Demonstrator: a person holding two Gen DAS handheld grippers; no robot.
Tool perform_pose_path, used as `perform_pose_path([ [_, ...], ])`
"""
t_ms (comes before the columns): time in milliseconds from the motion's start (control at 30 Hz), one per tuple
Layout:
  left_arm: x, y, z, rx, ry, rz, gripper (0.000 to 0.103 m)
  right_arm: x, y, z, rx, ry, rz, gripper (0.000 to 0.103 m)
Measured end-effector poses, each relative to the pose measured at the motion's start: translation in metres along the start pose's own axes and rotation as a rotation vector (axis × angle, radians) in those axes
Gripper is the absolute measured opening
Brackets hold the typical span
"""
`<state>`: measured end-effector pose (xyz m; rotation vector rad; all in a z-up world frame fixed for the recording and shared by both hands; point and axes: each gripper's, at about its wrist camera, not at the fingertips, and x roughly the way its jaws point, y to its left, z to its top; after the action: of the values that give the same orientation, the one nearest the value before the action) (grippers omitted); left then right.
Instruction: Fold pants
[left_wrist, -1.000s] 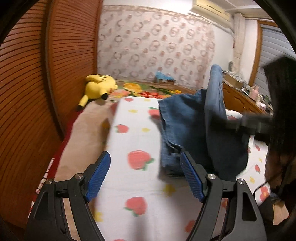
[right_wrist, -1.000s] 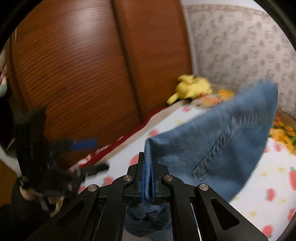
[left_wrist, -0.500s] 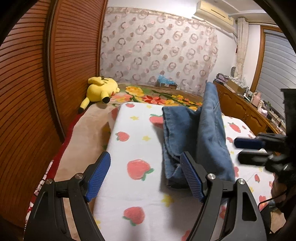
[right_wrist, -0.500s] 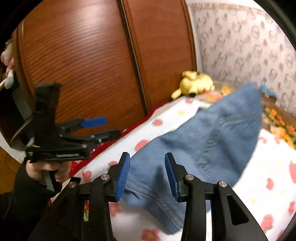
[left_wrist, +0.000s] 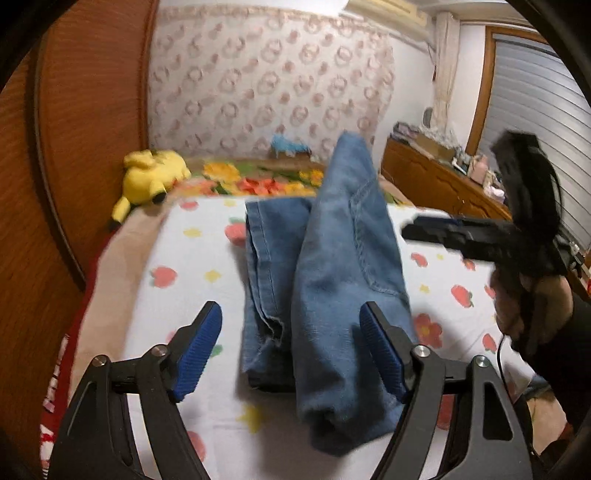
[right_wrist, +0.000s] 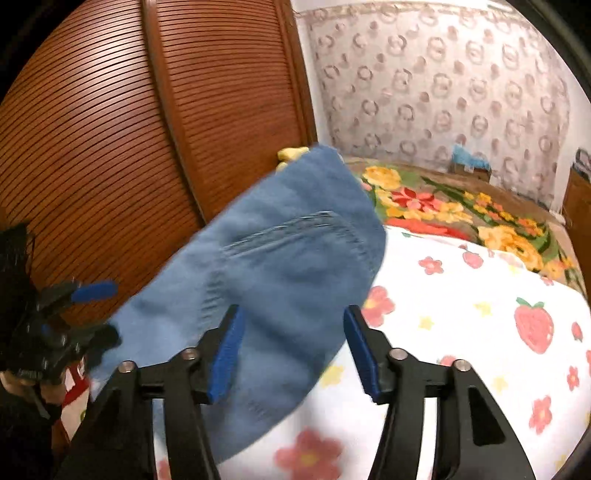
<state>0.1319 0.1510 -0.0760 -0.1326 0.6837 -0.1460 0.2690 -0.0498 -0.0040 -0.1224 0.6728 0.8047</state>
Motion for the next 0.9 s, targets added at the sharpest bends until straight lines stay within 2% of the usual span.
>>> perform_pose_path([
  [67,0.010,0.004,-0.004,-0.021,0.031,-0.028,0.063,0.011,-0.016,0.014,0.008,0.014,0.000,0.059],
  [100,0.013,0.005,-0.007,-0.028,0.041,-0.041,0.053,0.019,-0.024,0.020,0.012,0.025,-0.006,0.059],
  [133,0.017,0.007,-0.010,-0.029,0.055,-0.054,0.039,0.027,-0.034,0.031,0.019,0.037,0.000,0.059],
  [167,0.019,0.006,-0.011,-0.024,0.064,-0.053,0.032,0.031,-0.041,0.035,0.025,0.050,0.017,0.060],
  [200,0.021,0.005,-0.013,-0.014,0.073,-0.048,0.020,0.037,-0.042,0.040,0.025,0.057,0.028,0.060],
  [233,0.023,0.005,-0.016,0.004,0.085,-0.033,0.017,0.042,-0.041,0.047,0.016,0.057,0.031,0.061],
  [300,0.026,0.006,-0.019,0.002,0.103,-0.012,0.017,0.055,-0.042,0.060,-0.020,0.061,0.034,0.062],
  [400,0.033,0.010,-0.020,-0.009,0.127,0.007,0.017,0.066,-0.040,0.060,-0.043,0.095,0.029,0.069],
  [467,0.035,0.011,-0.018,-0.011,0.130,0.021,0.025,0.075,-0.045,0.059,-0.028,0.122,0.031,0.074],
  [533,0.039,0.014,-0.016,-0.015,0.138,0.054,0.044,0.081,-0.053,0.060,0.000,0.145,0.057,0.075],
  [567,0.040,0.016,-0.017,-0.018,0.143,0.059,0.047,0.083,-0.057,0.061,0.012,0.150,0.073,0.076],
  [667,0.044,0.024,-0.018,-0.053,0.151,0.018,0.047,0.094,-0.067,0.072,0.014,0.154,0.110,0.076],
  [833,0.056,0.030,-0.021,-0.126,0.180,-0.068,0.047,0.106,-0.070,0.070,0.009,0.159,0.135,0.077],
  [900,0.058,0.031,-0.023,-0.142,0.183,-0.108,0.041,0.111,-0.073,0.067,0.011,0.159,0.146,0.072],
])
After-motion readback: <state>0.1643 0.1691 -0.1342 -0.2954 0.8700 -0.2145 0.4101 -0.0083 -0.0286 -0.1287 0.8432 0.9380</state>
